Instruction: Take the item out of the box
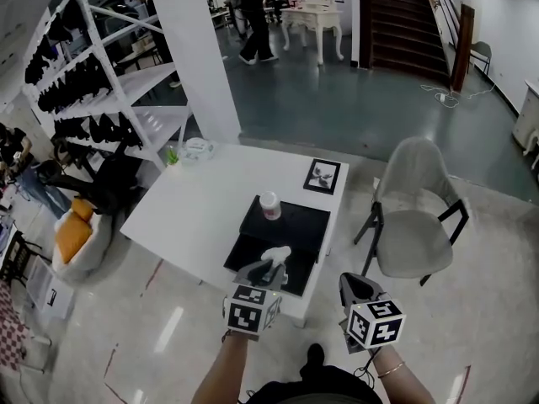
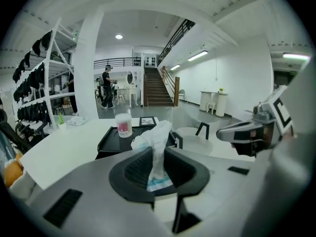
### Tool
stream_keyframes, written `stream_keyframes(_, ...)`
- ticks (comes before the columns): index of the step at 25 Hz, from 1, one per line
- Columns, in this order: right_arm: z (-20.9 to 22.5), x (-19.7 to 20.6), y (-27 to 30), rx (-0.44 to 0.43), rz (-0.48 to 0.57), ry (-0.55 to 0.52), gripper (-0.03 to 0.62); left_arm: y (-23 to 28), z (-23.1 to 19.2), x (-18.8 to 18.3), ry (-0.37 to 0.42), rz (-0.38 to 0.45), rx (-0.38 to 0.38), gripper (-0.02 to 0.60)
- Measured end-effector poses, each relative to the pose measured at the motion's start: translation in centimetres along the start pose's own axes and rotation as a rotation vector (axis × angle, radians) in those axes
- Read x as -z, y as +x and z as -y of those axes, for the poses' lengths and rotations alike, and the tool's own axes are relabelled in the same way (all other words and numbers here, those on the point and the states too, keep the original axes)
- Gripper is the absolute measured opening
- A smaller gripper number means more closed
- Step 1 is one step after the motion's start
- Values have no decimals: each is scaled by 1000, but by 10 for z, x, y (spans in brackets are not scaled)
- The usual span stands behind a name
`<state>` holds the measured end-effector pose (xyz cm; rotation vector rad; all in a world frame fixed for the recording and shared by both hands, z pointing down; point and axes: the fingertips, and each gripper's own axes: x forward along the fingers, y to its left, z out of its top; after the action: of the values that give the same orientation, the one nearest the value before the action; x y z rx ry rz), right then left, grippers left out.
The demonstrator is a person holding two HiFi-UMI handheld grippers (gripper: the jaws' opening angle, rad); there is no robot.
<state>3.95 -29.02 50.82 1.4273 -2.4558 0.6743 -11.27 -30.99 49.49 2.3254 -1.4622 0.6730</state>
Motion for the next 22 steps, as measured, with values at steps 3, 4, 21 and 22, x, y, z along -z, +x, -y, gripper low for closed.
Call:
stream_keyframes(3,-3,-2,0,-5,2,-2,0,-6,-2,1,-30,21,-4,72)
stream_keyframes(4,-4,-3,0,-5,3,-3,0,-8,-3,2,-39,27,-11,72)
stream_keyframes(21,-4,-5,-3,0,10,-7,0,-28,-16,18,-219,139,-59,72)
stream_keyframes(22,-4,-5,-2,0,11,-9,0,-28,-17,20,-227,141,-60,72)
